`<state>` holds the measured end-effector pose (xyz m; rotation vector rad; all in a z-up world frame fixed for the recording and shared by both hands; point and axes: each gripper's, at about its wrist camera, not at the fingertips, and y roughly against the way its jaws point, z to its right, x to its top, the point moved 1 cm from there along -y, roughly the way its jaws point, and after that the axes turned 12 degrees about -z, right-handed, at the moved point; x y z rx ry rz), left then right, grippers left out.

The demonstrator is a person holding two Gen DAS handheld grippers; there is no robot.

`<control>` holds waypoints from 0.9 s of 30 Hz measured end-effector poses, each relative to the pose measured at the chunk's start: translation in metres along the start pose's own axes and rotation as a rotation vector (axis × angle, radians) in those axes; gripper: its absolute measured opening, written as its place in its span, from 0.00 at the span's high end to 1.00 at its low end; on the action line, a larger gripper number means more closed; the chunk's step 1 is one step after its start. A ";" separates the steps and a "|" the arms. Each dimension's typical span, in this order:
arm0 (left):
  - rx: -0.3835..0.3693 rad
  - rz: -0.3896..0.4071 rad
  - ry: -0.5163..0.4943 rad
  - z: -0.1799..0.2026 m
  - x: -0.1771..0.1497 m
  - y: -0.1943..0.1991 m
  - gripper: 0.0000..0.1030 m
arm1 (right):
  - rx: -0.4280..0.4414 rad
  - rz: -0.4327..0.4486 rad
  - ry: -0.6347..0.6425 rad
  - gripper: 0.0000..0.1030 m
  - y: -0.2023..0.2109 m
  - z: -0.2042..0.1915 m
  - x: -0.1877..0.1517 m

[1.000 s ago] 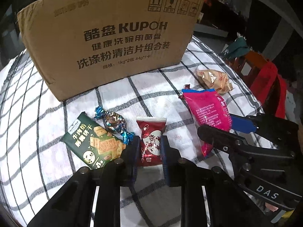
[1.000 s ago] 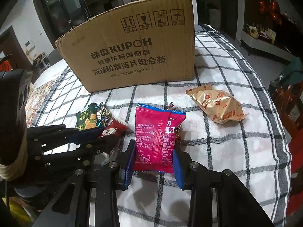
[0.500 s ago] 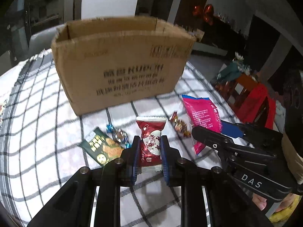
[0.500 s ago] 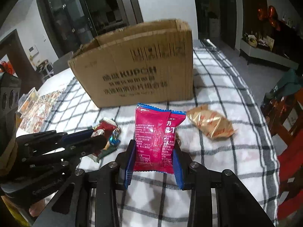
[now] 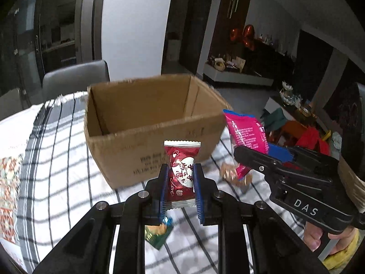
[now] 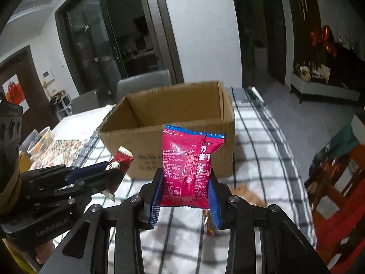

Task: Organize snacks
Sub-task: 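Carry both held snacks over the box and open both tools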

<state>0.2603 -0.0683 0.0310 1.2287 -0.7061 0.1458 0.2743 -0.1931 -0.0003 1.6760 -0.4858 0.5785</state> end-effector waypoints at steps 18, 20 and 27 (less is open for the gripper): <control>0.059 0.065 -0.015 -0.029 0.079 0.010 0.79 | -0.002 0.040 0.089 0.64 -0.007 -0.008 0.091; 0.069 0.062 -0.012 -0.033 0.085 0.006 0.79 | 0.003 0.034 0.089 0.64 -0.014 -0.007 0.098; 0.108 0.043 -0.024 -0.041 0.103 -0.013 0.75 | -0.004 0.006 0.114 0.64 -0.038 -0.008 0.112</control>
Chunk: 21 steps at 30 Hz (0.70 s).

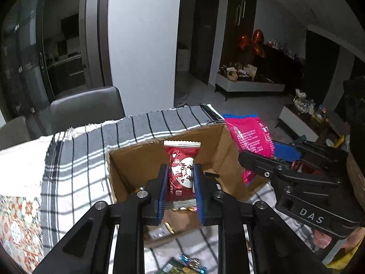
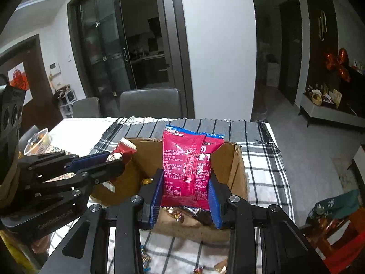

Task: Organize snacks
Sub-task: 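Carry both held snacks over the box and open both tools, then move both open tools back toward the remaining snacks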

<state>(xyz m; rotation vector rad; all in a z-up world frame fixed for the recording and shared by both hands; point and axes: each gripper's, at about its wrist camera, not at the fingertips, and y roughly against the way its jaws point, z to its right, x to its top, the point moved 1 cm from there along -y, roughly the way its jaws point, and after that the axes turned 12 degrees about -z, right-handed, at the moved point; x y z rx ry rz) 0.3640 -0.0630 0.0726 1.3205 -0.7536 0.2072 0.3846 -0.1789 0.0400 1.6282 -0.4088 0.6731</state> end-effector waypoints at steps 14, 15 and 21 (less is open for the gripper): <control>0.021 0.040 -0.019 0.014 -0.033 0.027 0.59 | -0.039 0.024 -0.014 0.61 0.023 0.002 -0.035; 0.021 0.037 -0.018 0.016 -0.036 0.029 0.59 | -0.036 0.027 -0.019 0.61 0.025 0.001 -0.039; 0.006 0.034 -0.019 0.028 -0.062 0.038 0.59 | -0.014 0.033 -0.048 0.61 0.038 0.000 -0.066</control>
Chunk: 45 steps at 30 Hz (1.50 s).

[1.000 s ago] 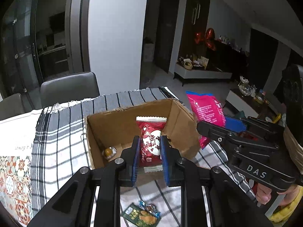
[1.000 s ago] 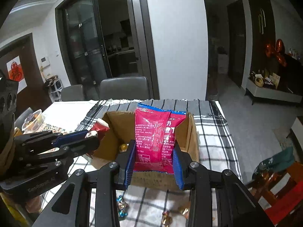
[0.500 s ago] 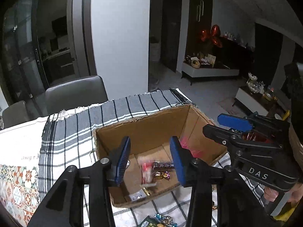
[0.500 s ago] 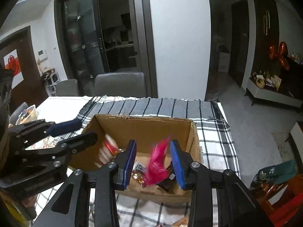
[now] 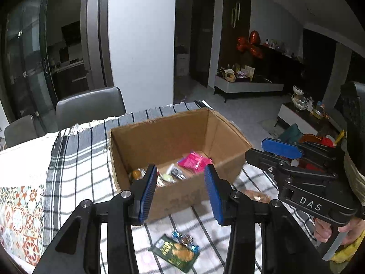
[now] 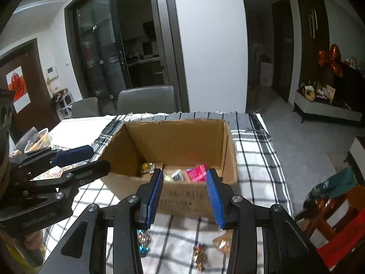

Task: Organize snacks
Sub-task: 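Move both open tools back toward the remaining snacks, then grasp the gold wrapped candy with the right tool while the left tool grasps the blue foil candy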

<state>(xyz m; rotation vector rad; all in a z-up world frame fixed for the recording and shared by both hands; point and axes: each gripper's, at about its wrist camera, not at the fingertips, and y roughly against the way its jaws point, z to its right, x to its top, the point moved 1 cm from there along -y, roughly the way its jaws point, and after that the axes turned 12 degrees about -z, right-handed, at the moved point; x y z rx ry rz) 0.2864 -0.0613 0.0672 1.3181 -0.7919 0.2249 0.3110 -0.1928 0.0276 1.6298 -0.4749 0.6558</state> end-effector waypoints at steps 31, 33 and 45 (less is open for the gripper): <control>-0.050 -0.223 0.046 0.017 -0.120 -0.061 0.63 | 0.022 -0.234 -0.091 0.61 -0.052 0.013 -0.125; -0.054 -0.237 0.052 0.016 -0.124 -0.067 0.63 | 0.016 -0.242 -0.091 0.61 -0.055 0.012 -0.127; -0.055 -0.271 0.064 0.014 -0.126 -0.095 0.67 | 0.021 -0.285 -0.129 0.61 -0.076 0.022 -0.134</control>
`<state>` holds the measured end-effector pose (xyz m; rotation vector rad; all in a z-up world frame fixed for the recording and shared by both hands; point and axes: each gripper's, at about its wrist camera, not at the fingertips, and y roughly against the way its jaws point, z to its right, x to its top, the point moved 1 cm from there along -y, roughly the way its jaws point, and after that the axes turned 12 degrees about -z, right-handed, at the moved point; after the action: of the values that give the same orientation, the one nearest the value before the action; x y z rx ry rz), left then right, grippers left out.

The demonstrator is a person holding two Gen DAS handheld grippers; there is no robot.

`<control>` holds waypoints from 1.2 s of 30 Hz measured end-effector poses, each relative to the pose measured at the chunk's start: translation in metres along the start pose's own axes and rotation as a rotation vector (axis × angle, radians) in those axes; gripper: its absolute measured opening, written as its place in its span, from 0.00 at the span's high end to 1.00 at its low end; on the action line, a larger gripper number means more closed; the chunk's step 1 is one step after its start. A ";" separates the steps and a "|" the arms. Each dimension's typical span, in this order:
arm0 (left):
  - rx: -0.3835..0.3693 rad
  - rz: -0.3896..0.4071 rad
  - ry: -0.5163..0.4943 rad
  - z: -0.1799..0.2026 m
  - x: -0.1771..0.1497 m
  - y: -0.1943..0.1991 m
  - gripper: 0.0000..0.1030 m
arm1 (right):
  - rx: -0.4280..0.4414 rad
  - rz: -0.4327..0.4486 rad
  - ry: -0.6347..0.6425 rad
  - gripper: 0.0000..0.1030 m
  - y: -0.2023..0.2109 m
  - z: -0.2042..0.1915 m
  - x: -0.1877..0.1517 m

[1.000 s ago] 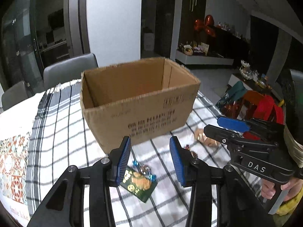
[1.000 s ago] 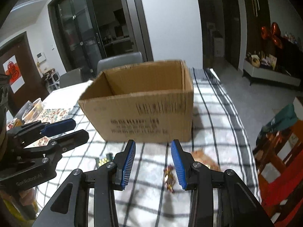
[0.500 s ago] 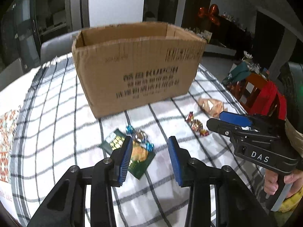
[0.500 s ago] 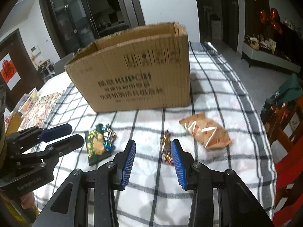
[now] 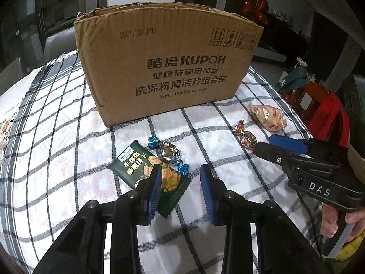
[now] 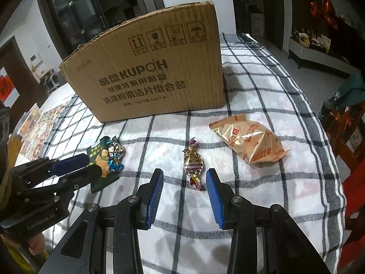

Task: Organize snacks
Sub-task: 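Grasp the gold wrapped candy with the right tool while the left tool grasps the blue foil candy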

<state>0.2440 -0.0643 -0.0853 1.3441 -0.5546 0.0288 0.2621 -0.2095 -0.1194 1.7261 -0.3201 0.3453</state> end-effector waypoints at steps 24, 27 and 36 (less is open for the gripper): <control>-0.008 -0.053 0.052 -0.009 0.029 -0.038 0.72 | 0.017 -0.023 -0.018 0.66 -0.021 0.003 0.015; -0.006 -0.057 0.058 -0.008 0.031 -0.042 0.73 | 0.016 -0.028 -0.018 0.72 -0.023 0.004 0.015; -0.020 -0.059 0.072 -0.006 0.033 -0.047 0.79 | 0.014 -0.031 -0.010 0.79 -0.024 0.003 0.014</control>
<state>0.2900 -0.0797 -0.1157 1.3344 -0.4531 0.0229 0.2850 -0.2082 -0.1359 1.7451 -0.2990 0.3170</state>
